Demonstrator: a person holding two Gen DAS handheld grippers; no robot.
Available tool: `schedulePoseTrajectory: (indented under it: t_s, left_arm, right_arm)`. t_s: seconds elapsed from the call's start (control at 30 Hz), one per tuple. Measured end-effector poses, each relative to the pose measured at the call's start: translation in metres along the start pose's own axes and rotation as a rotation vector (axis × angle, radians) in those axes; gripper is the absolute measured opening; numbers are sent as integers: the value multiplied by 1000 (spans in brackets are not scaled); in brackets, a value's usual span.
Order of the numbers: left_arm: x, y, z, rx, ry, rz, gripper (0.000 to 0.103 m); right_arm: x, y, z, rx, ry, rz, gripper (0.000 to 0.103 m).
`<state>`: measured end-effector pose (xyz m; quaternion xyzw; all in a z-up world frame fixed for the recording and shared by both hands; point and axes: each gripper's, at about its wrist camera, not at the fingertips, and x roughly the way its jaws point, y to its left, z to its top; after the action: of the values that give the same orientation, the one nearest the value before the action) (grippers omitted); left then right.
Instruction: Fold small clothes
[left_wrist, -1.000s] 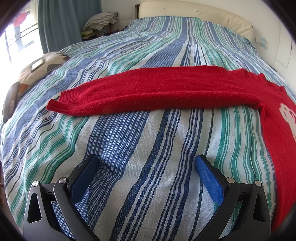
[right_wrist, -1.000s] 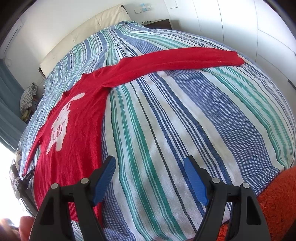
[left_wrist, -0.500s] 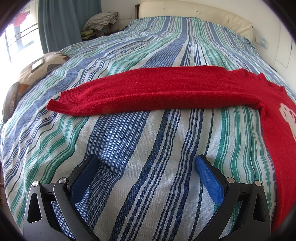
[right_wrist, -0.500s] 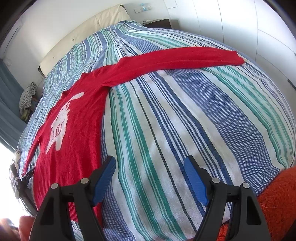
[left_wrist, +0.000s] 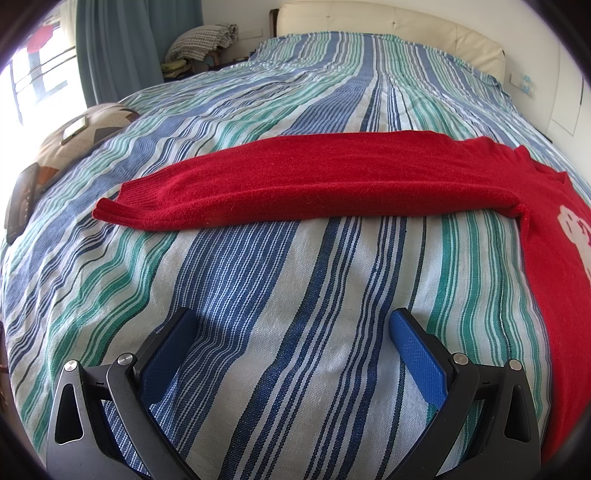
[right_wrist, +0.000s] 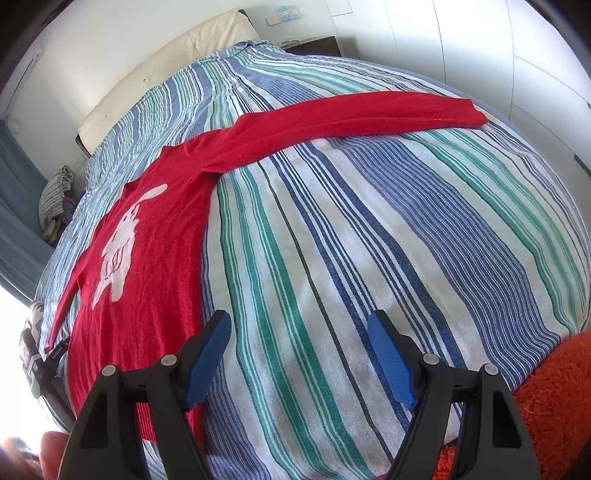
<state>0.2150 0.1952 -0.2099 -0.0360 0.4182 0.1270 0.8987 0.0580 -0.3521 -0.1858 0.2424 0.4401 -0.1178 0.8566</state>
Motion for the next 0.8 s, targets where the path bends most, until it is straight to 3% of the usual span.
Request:
schedulePoseTrajectory:
  t_s: [0.8]
  left_arm:
    - [0,1,0,0,0,0,103]
  right_arm:
    - [0,-4,0,20,5,-4,76]
